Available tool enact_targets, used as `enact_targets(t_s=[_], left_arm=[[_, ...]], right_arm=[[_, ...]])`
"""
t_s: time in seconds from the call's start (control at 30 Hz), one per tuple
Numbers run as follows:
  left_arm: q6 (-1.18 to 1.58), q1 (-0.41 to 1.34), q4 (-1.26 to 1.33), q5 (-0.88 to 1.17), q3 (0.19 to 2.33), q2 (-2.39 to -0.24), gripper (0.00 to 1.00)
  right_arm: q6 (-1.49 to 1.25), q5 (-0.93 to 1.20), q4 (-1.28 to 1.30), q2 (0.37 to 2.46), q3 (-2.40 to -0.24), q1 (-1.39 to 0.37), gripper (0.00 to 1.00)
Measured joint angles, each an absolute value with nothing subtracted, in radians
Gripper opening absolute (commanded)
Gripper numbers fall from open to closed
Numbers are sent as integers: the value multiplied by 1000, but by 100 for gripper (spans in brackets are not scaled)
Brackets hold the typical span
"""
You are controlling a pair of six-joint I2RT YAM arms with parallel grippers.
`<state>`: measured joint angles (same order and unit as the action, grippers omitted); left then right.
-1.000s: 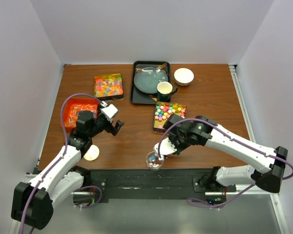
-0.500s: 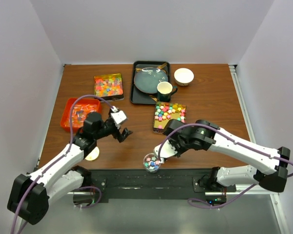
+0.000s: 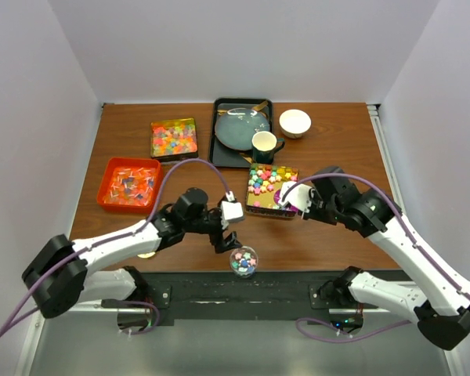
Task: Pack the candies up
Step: Place the fake candies in the packing bottle.
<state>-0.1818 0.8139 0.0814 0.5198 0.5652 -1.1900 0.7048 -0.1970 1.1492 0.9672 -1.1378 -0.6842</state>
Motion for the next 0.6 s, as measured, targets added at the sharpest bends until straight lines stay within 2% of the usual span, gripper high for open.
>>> enact_targets(t_s=[0.1, 0.23, 0.6], left_arm=[[-175, 850, 64, 514, 616, -1274, 74], [-167, 872, 40, 479, 673, -1374, 71], [-178, 874, -58, 442, 732, -1421, 66]], right_arm=[[681, -200, 1134, 957, -1110, -659, 0], [665, -199, 1122, 947, -1095, -646, 0], [665, -200, 1049, 971, -1092, -640, 0]])
